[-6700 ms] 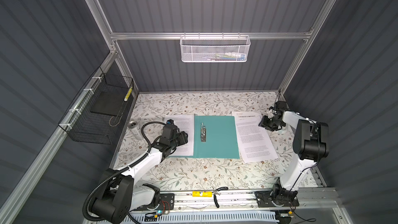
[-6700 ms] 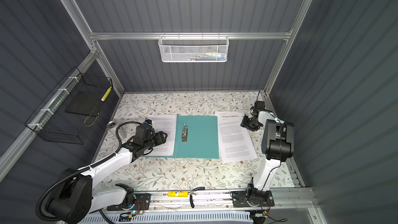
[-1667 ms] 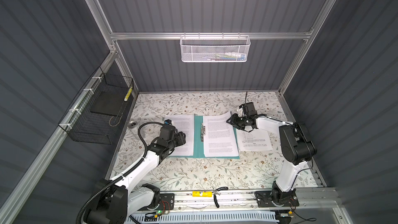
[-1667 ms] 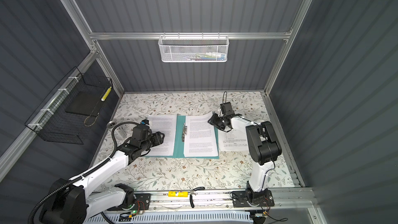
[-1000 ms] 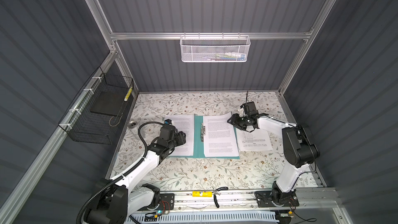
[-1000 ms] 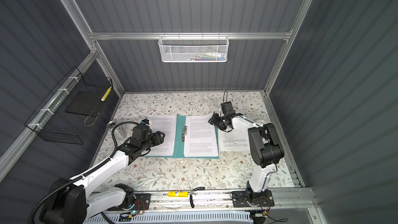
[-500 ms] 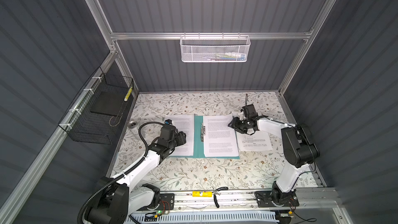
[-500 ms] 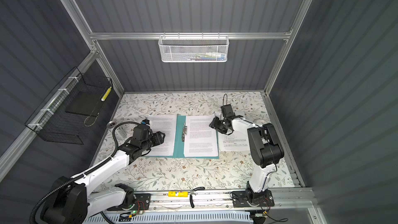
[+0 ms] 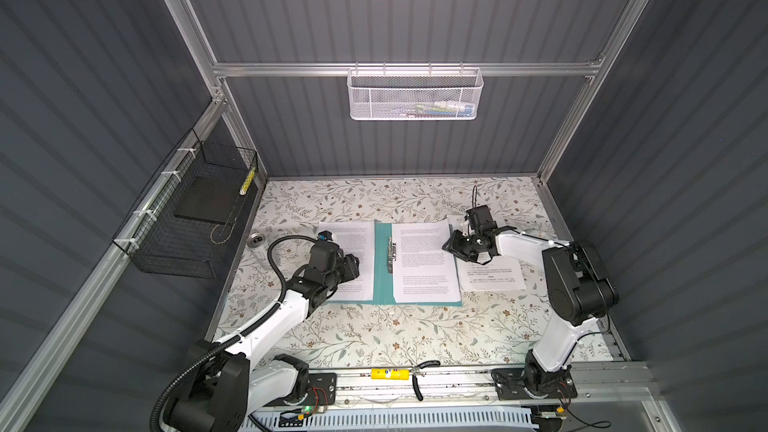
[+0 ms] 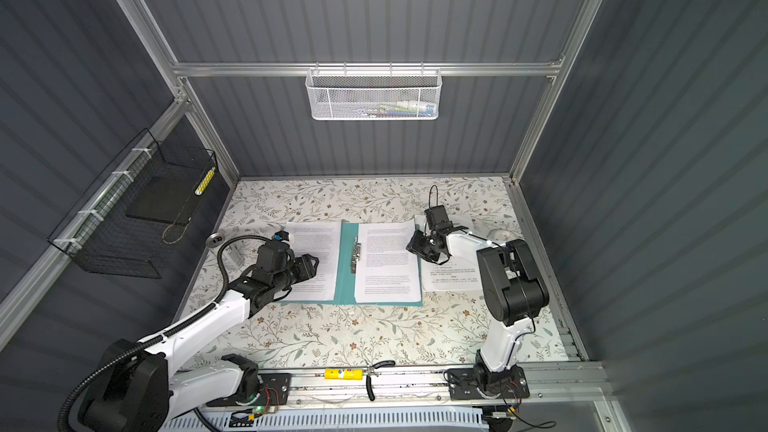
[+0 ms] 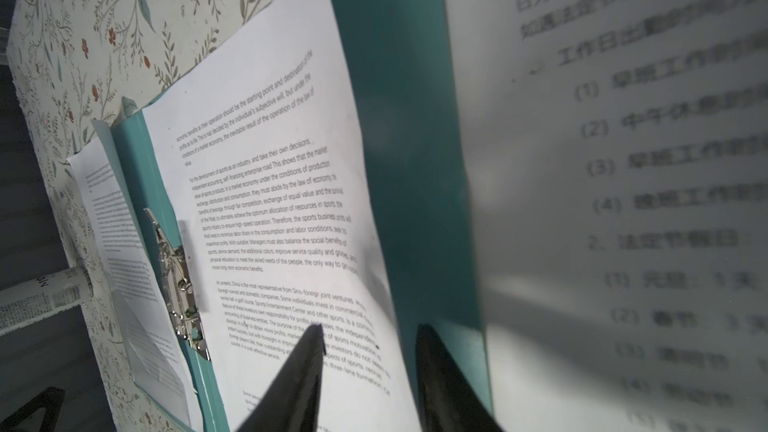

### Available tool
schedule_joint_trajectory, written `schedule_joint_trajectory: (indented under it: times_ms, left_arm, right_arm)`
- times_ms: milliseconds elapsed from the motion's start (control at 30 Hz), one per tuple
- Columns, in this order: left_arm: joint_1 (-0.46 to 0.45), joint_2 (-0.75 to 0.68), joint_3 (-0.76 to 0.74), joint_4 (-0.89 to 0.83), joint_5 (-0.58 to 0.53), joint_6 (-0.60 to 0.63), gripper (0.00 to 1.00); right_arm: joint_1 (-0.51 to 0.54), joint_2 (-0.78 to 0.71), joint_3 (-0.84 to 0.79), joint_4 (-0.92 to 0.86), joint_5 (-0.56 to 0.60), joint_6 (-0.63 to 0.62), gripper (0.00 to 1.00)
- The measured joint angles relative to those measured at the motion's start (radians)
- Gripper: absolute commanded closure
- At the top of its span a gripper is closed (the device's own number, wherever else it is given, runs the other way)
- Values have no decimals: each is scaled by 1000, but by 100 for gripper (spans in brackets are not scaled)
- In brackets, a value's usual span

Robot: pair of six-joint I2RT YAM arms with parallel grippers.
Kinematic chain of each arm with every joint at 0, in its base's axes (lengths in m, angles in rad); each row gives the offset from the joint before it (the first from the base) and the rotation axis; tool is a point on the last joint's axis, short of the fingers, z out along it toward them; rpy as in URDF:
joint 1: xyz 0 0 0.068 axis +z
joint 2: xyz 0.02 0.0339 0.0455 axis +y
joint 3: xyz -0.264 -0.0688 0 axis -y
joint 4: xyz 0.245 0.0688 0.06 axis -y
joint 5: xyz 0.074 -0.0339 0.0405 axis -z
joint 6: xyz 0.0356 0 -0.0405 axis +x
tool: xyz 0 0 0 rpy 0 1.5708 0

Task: Put the files into the folder
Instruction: 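Release the sheet and move the right gripper to the far paper stack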

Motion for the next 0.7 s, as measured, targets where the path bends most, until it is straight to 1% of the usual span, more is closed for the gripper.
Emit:
schedule_joint_trajectory:
  times_ms: [100, 200, 367, 567, 700]
  left_arm:
    - [0, 0, 0, 0, 0, 0, 39]
    - [0, 0, 0, 0, 0, 0, 39]
    - [0, 0, -2, 3, 0, 0, 39]
    - [0, 7, -2, 14, 3, -1, 39]
    - [0, 16, -2, 23, 4, -4, 39]
  right_arm:
    - [1, -11, -9, 1, 3, 2, 67]
    - [1, -18, -21, 5, 3, 3, 73]
    - [1, -25, -47, 10, 3, 6, 79]
    - [1, -25, -52, 15, 3, 9, 80]
    - [1, -25, -52, 16, 3, 10, 75]
